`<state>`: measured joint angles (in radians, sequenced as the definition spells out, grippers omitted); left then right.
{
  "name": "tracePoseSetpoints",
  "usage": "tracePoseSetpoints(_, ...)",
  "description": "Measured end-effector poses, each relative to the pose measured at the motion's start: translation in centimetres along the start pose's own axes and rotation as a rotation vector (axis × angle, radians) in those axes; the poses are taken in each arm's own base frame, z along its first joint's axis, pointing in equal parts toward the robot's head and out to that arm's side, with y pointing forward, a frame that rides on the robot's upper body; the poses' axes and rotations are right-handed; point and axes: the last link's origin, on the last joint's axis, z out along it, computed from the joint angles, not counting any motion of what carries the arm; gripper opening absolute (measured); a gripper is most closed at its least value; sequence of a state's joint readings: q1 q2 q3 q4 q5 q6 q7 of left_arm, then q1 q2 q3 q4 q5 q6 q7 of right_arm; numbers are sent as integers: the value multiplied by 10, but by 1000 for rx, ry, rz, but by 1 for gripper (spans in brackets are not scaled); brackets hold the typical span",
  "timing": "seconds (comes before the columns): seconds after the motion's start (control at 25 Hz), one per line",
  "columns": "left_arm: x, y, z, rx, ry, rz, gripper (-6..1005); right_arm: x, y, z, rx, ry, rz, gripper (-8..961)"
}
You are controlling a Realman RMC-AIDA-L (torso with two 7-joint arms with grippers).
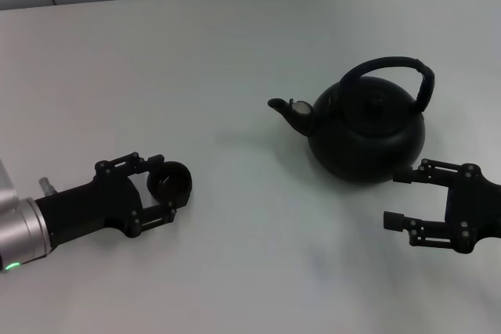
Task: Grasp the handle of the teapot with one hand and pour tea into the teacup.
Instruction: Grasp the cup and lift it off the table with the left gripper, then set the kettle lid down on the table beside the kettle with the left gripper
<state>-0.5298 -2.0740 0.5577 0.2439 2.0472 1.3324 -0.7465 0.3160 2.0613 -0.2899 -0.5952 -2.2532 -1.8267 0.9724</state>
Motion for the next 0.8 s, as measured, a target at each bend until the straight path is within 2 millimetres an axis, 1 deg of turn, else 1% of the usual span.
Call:
tracePoseSetpoints(0.08,7,-1,3,-18,20,2,688,0,0,0,0,0,-1,731)
tracePoseSetpoints(0.12,7,-1,3,-18,20,2,689,0,0,0,0,0,-1,731)
tracePoseSetpoints(0.16,12,-3,6,-29,31,9,689,0,0,1,0,0,-1,731)
tracePoseSetpoints(0.24,12,-3,6,-29,31,9,689,0,0,1,0,-1,-1,731)
tracePoseSetpoints(0.28,22,-5,15,-45,46,27,689,0,0,1,1,0,-1,731)
tracePoseSetpoints(0.4,31,-8,27,-64,53,38,690,1,1,0,1,0,1,730)
tracePoseSetpoints(0.44,31,-8,27,-64,53,38,690,1,1,0,1,0,1,730)
tracePoseSetpoints(0.48,35,-8,32,-74,59,41,690,0,1,0,0,-1,1,730)
tracePoseSetpoints(0.56,38,-7,36,-82,63,42,690,0,1,0,-1,-2,2,730)
tracePoseSetpoints(0.64,38,-7,36,-82,63,42,691,0,1,0,-2,-2,3,729)
tracePoseSetpoints(0.68,43,-6,46,-90,62,36,691,1,1,0,-2,-2,5,729)
tracePoseSetpoints(0.8,44,-6,50,-90,58,36,691,1,1,0,-2,-3,6,729)
